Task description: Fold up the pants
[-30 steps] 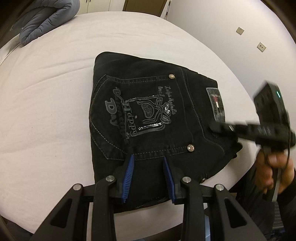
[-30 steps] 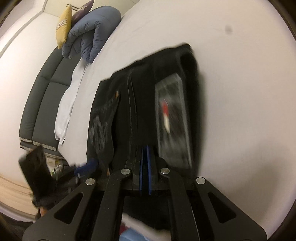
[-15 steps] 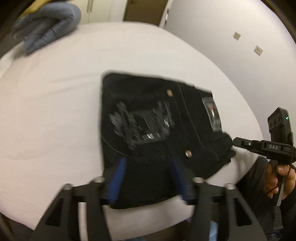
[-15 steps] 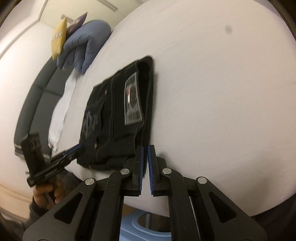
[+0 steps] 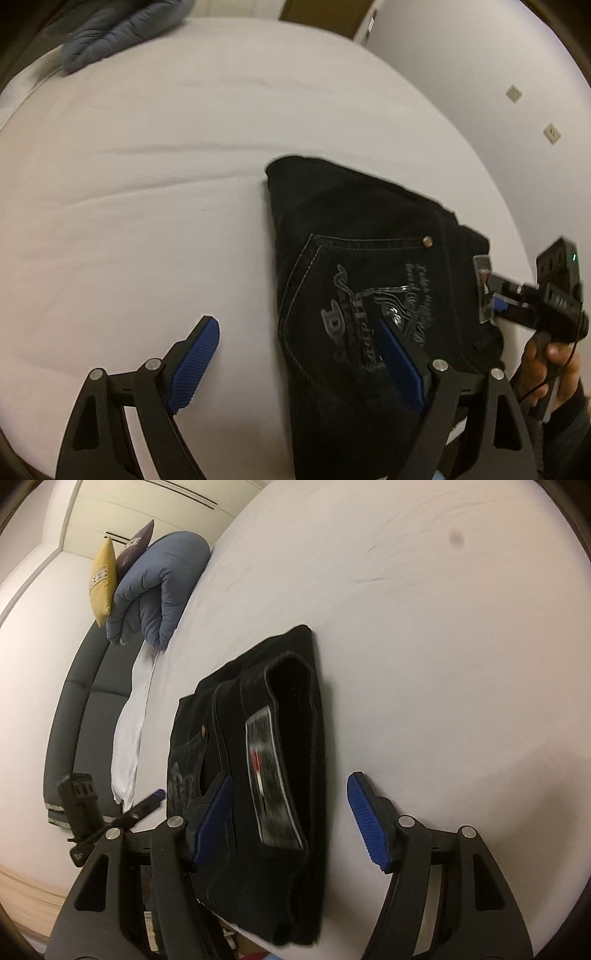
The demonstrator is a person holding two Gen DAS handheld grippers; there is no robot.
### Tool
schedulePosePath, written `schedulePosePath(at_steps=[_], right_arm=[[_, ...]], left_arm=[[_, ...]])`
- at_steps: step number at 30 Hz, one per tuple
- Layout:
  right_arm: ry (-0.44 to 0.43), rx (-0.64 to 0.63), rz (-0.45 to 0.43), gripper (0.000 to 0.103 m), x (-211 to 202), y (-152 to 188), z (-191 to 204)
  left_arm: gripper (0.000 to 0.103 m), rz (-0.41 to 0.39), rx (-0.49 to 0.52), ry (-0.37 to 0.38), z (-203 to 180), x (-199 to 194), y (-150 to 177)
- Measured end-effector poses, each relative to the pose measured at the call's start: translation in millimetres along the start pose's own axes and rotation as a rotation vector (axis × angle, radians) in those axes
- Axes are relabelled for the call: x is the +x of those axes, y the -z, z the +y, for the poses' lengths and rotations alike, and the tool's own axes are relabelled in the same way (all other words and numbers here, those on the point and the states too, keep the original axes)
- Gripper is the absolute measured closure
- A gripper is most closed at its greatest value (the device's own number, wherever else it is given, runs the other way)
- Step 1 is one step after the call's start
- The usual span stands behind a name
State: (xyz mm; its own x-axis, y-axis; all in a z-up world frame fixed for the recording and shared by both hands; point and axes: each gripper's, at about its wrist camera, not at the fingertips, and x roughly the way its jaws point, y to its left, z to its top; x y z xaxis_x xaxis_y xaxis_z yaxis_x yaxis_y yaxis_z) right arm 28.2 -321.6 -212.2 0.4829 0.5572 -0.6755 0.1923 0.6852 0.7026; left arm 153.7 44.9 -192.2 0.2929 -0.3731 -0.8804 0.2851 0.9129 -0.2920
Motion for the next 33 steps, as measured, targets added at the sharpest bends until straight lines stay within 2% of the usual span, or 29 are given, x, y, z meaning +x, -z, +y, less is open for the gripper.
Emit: schedulePosePath(at_steps=[3, 6, 7, 8, 9, 11, 14, 16, 18, 22, 27, 30, 33], right_arm=[[-0.015, 0.009, 0.024, 0.042, 14.5, -14.1, 1.5], [-0.013, 0.014, 0.044, 0.048, 24.5, -23.1, 2.9], [-0.003, 0.007, 0.048, 0.051, 27.3, -24.8, 4.4], [0.015, -0.007, 0.054, 0.06, 30.5, -26.2, 6.4], [0.028, -0.018, 0.06, 0.066, 33.0, -27.3, 7.8], [0.047, -0.04, 0.059, 0.071, 34.1, -28.8, 10.9], [0.07, -0.075, 0.038, 0.083, 30.9, -26.0, 22.2], [0.087, -0.107, 0.021, 0.086, 26.4, -24.4, 30.3], [0.106, -0.152, -0.002, 0.087, 18.5, -21.6, 42.2], [0.078, -0.192, -0.026, 0.088, -1.3, -28.3, 59.9], [0.063, -0.204, -0.073, 0.088, -28.7, -62.2, 65.5], [0.068, -0.195, -0.082, 0.088, -38.4, -90.3, 58.4], [0.093, -0.177, -0.081, 0.088, -38.5, -117.5, 43.9]], left_arm=[[0.019, 0.071, -0.009, 0.006, 2.2, 21.6, -6.0], [0.021, 0.082, -0.019, 0.02, 0.3, 29.4, -7.0], [0.029, 0.083, -0.015, 0.024, -1.7, 30.5, -7.6], [0.035, 0.087, -0.007, 0.039, -5.0, 32.1, -8.4], [0.047, 0.093, -0.005, 0.055, -7.2, 33.4, -8.9], [0.051, 0.1, -0.002, 0.05, -11.4, 36.0, -10.1], [0.063, 0.096, -0.012, 0.05, -13.6, 35.1, -9.8], [0.077, 0.086, -0.012, 0.057, -16.7, 30.0, -9.5], [0.082, 0.075, -0.003, 0.053, -22.3, 22.8, -10.6], [0.083, 0.033, 0.012, 0.052, -34.6, 3.9, -19.3], [0.083, -0.037, 0.049, 0.072, -57.3, -12.9, -45.7], [0.083, -0.058, 0.079, 0.071, -71.6, -9.7, -64.7], [0.083, -0.053, 0.082, 0.079, -78.0, 10.3, -80.9]])
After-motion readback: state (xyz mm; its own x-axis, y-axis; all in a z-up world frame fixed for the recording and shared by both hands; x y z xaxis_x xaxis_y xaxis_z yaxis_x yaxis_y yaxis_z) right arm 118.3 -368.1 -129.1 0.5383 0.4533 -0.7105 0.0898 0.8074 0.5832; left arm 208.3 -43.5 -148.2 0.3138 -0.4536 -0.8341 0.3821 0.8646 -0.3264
